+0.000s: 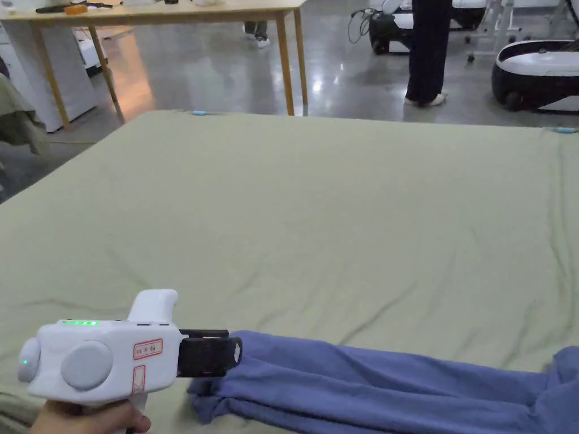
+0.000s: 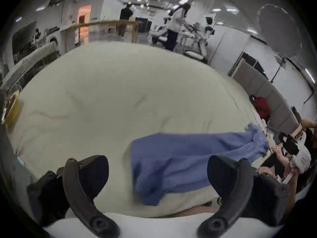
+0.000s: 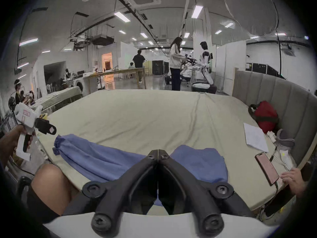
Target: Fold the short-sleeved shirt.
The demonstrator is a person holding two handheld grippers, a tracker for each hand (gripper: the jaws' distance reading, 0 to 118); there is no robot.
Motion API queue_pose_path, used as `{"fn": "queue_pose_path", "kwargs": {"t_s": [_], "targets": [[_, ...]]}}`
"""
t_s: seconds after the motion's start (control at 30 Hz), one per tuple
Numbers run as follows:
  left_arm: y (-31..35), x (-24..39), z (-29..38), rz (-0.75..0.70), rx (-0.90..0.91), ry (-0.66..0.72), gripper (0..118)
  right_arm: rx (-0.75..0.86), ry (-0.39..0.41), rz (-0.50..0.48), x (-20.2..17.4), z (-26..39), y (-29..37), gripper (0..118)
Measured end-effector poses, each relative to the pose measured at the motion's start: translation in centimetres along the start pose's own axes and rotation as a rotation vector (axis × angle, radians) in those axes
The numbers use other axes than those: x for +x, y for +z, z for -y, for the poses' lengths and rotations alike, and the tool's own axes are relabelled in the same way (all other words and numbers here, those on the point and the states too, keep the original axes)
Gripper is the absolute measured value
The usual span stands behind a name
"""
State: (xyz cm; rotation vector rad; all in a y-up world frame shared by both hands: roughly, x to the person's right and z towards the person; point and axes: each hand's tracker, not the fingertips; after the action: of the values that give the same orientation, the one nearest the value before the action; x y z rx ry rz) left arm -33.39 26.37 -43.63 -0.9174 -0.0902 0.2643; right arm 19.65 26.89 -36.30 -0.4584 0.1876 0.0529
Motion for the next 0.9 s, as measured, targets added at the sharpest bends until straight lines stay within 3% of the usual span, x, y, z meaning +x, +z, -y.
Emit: {"fn": "queue_pose_path", "kwargs": {"t_s": [0.1, 0.2, 0.37, 0.47, 0.57, 0.6, 0.7, 0.9], "targets": [[-2.6, -1.6, 2.9, -0.005, -0.059, 0.011, 114, -0.025, -0.013, -0.019, 0.3, 0.4, 0.3, 1], [-4.5, -1.0, 4.5, -0.048, -0.11, -0.002, 92, -0.041, -0.004, -0.019, 0.4, 0.7, 0.3, 1], [-5.0, 2.4, 5.8, -0.058, -0.065, -0.138, 87, -0.055, -0.031, -0.009, 1.1, 0.8, 0.1, 1], [-5.1, 4.4, 6.4, -0.136, -0.048, -0.261, 75, -0.07, -0.05, -0.004, 1.6, 0.9, -0.2, 1], [-5.1, 5.1, 6.4, -0.114, -0.038, -0.247, 30, -0.07, -0.059, 0.001, 1.8, 1.0, -0.2, 1], [-5.2, 5.1, 6.4, -0.104, -0.035, -0.246, 24, -0.072, -0.061, 0.002, 1.8, 1.0, -0.3, 1], [-5.6, 4.9, 6.2, -0.082, -0.045, -0.219, 14, -0.074, -0.062, 0.003, 1.6, 1.0, -0.3, 1], [-4.6, 3.4, 4.8, -0.028, -0.056, -0.131, 11, -0.078, -0.062, 0.007, 1.6, 0.9, -0.4, 1]]}}
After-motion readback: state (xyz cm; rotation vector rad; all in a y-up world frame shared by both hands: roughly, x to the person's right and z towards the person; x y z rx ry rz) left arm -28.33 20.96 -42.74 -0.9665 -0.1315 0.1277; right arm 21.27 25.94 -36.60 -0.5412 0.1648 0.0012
